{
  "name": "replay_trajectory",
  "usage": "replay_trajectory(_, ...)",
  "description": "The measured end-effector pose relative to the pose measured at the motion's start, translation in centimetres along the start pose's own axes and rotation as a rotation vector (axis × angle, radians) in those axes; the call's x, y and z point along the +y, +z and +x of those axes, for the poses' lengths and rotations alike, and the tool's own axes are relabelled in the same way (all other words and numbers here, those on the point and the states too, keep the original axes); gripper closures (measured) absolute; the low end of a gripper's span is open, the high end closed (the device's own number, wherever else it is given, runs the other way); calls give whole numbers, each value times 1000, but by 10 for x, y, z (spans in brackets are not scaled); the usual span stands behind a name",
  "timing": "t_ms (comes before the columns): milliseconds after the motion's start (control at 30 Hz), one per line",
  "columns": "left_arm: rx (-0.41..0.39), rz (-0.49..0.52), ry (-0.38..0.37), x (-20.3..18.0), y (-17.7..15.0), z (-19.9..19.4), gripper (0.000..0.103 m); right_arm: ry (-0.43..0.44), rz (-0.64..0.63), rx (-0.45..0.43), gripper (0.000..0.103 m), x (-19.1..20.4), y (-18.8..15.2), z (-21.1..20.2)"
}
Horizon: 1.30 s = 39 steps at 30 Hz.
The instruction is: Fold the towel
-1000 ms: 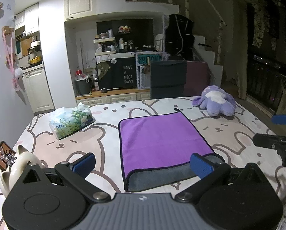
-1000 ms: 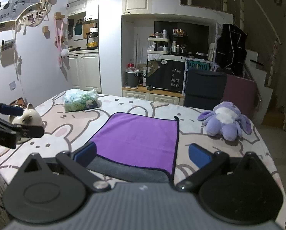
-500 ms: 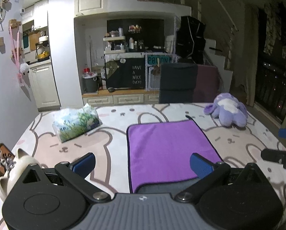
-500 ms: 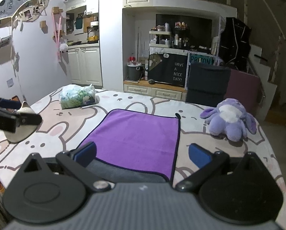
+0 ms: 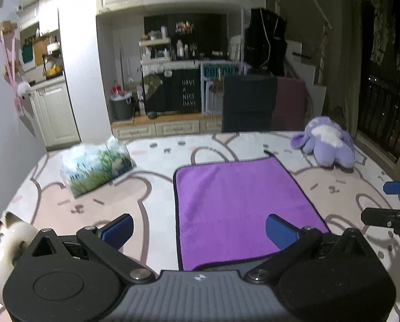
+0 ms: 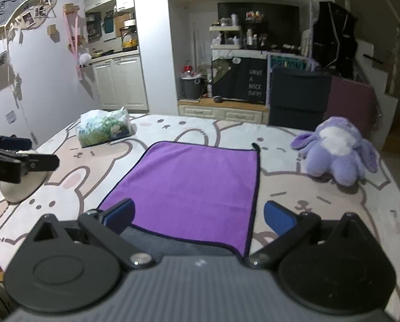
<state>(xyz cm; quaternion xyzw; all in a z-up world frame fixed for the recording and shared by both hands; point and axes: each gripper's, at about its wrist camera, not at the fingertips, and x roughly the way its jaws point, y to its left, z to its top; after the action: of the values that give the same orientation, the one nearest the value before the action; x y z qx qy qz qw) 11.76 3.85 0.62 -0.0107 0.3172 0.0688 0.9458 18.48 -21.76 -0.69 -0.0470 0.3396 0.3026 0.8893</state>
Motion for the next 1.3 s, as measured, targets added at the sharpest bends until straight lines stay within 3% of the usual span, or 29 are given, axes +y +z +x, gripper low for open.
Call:
replay_trajectory(367, 123, -103, -65, 10, -28, 45, 0, -17, 15, 24, 0, -26, -20, 29)
replay_trajectory(533, 141, -150, -87, 19, -38, 60, 0, -30, -18, 43, 0, -39, -30, 44)
replay_trajectory(833, 160, -143, -180, 28, -49, 81, 0, 79, 33, 117, 0, -56, -40, 70)
replay_trajectory(967, 203, -217, -256, 42, -53, 93, 1, 114, 16, 156, 0, -62, -42, 81)
replay_trajectory(1033, 230, -258, -282, 50, -54, 98, 3, 132, 43, 220, 0, -68, -42, 88)
replay_trajectory(1133, 255, -261, -307, 56, -56, 105, 14, 152, 82, 239, 4, -77, -42, 93)
replay_trajectory(1300, 300, -252, -338, 61, -60, 116, 33, 167, 92, 268, 25, -85, -46, 103)
